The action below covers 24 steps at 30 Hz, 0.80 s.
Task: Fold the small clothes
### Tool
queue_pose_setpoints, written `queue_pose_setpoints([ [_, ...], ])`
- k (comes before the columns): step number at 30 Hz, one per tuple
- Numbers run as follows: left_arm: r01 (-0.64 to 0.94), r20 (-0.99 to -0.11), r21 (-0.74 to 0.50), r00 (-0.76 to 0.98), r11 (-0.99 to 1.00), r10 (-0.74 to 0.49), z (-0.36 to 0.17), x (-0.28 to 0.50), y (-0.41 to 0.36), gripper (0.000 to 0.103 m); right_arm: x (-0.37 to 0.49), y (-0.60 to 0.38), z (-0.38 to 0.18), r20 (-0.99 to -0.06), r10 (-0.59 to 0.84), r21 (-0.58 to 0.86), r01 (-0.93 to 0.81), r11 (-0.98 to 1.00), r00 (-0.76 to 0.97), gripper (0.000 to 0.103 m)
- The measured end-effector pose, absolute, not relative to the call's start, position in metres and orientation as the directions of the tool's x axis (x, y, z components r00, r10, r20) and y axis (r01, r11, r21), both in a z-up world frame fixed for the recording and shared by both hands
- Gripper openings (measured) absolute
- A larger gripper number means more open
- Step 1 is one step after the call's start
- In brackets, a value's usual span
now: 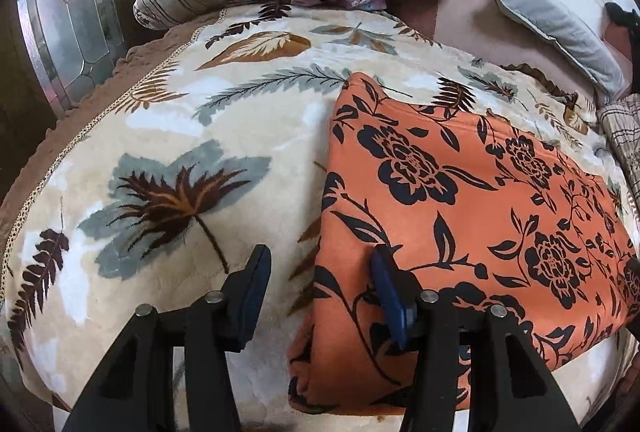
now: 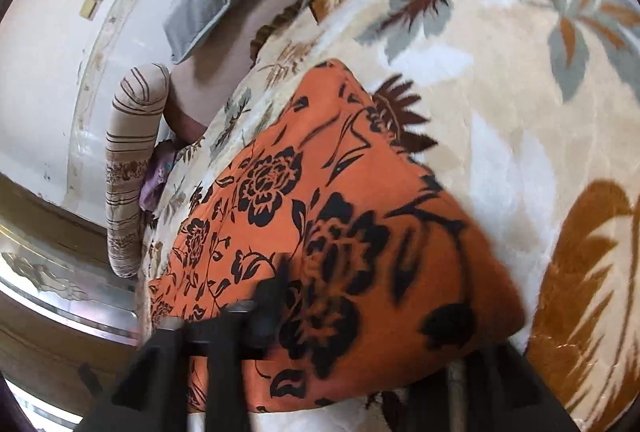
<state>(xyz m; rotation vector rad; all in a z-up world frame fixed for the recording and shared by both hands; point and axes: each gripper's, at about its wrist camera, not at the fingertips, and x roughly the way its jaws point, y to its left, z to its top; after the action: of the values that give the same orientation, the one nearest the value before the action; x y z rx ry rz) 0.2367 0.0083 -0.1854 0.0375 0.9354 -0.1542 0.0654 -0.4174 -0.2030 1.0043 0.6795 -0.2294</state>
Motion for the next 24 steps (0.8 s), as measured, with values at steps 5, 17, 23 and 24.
queue_pose_setpoints([
  [5, 0.152, -0.799, -0.014, 0.593, 0.988, -0.102, -0.185, 0.236, 0.006, 0.053, 0.069, -0.411, -0.201, -0.627, 0.109, 0.679, 0.472, 0.562, 0.772, 0.069],
  [17, 0.151, -0.796, 0.003, 0.598, 0.988, -0.089, -0.185, 0.237, 0.002, 0.053, 0.072, -0.418, -0.212, -0.659, 0.087, 0.658, 0.516, 0.549, 0.747, 0.026],
  [23, 0.142, -0.788, -0.013, 0.608, 0.990, -0.097, -0.181, 0.235, 0.005, 0.065, 0.066, -0.428, -0.217, -0.641, 0.133, 0.708, 0.516, 0.481, 0.756, 0.029],
  [24, 0.138, -0.781, -0.028, 0.616, 0.990, -0.108, -0.178, 0.235, 0.007, 0.065, 0.066, -0.429, -0.212, -0.660, 0.142, 0.698, 0.532, 0.480, 0.738, 0.030],
])
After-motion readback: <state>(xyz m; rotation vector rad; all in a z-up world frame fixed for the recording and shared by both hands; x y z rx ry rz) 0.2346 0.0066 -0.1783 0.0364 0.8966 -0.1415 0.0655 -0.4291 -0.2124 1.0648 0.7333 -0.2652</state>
